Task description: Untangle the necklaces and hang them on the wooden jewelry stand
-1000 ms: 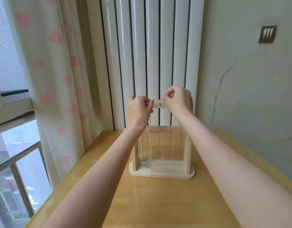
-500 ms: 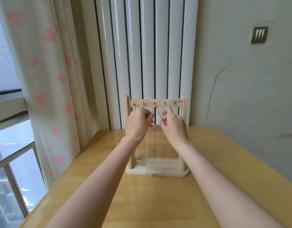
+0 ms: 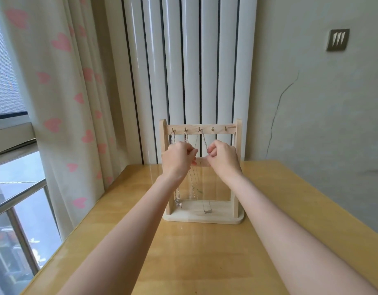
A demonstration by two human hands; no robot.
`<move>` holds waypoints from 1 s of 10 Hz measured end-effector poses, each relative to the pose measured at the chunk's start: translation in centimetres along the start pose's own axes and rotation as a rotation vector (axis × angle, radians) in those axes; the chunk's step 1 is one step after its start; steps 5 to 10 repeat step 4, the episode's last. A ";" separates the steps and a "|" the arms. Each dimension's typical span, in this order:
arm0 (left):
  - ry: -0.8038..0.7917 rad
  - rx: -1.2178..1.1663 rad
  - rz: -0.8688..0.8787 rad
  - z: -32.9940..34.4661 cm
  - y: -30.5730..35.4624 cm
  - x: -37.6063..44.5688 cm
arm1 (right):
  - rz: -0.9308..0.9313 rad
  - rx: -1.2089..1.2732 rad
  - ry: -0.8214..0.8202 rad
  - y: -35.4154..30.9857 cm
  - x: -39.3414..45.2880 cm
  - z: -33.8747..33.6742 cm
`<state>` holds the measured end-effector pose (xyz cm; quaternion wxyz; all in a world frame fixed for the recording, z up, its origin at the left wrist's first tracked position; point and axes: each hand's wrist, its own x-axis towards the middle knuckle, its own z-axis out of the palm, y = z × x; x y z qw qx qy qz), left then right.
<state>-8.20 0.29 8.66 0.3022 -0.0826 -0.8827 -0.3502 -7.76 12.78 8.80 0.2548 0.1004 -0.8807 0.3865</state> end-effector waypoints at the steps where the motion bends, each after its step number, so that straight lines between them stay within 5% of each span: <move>1: -0.007 -0.006 -0.012 0.3 -0.1 -0.1 | 0.017 0.005 -0.029 0.1 0.5 0.0; 10: -0.040 0.041 -0.021 -1.2 1.0 -1.3 | 0.008 -0.045 -0.069 -0.7 -0.2 -0.9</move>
